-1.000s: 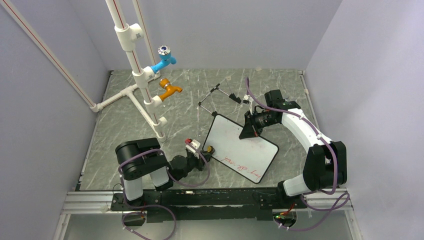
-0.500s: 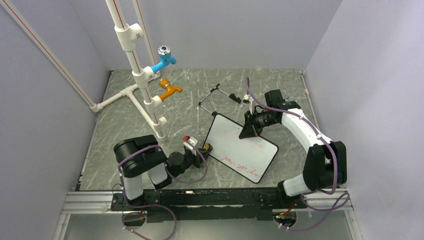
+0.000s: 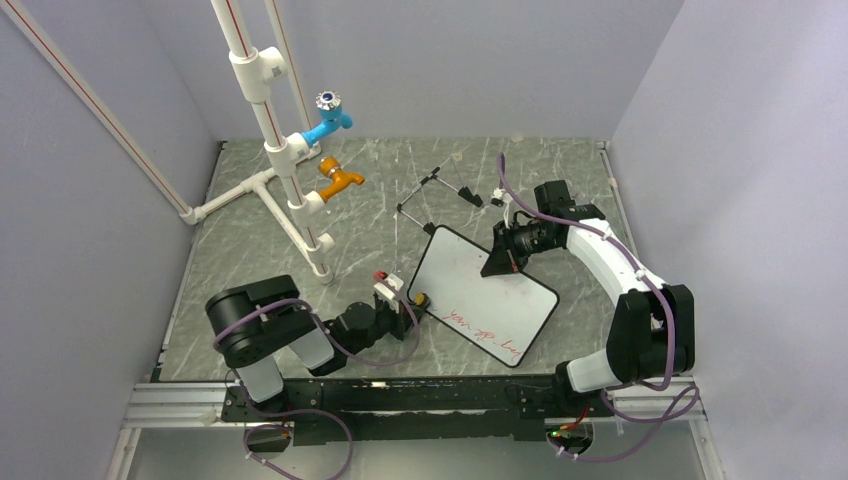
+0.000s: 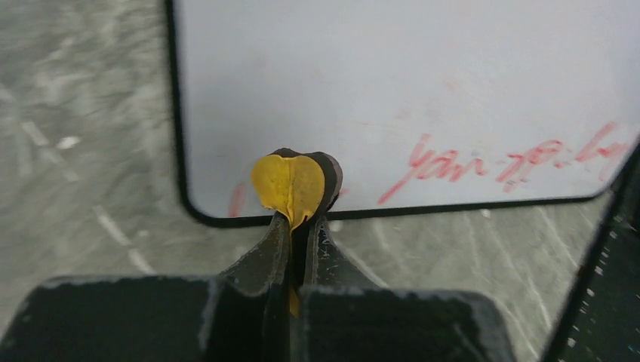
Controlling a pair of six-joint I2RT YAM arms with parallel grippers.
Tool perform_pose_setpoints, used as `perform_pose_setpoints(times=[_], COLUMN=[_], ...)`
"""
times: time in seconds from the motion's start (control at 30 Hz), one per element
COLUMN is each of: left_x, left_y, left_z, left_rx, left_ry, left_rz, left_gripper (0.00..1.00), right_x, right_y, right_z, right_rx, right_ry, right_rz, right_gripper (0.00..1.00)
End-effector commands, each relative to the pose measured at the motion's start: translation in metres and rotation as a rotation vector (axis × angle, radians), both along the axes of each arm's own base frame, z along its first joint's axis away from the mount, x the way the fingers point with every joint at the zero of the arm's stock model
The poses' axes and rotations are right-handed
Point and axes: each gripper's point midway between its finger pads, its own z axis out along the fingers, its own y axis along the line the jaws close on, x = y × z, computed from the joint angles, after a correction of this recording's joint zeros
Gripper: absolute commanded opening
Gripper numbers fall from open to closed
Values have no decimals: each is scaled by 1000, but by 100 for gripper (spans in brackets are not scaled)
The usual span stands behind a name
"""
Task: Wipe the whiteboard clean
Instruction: Erase the center of the board with the whiteboard.
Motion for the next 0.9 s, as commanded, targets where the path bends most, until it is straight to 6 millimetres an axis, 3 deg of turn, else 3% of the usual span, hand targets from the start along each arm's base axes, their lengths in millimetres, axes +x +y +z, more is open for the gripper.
perform_pose_setpoints(times=[0.0,0.1,0.3,0.7,0.87], left_x=[16,24,30,-29,-11], left_y=[50,55,38,-10,7], left_z=[-41,-43,-49,-43,-25], left_rx=[154,172,216,161,95], left_ry=[120,121,146,191,203], left_rz=[160,166,102,-225,-94], left_gripper=[0,0,0,0,0], right_x=[19,20,21,20,21], right_y=[-4,-5,-5,-5,-5], right_z=[1,0,-1,-2,-3], right_rx=[-14,-17,-21,-17,-19], right_ry=[-157,-154,-152,-141,-141], right_rz=[19,17,14,16,14], right_gripper=[0,0,0,0,0])
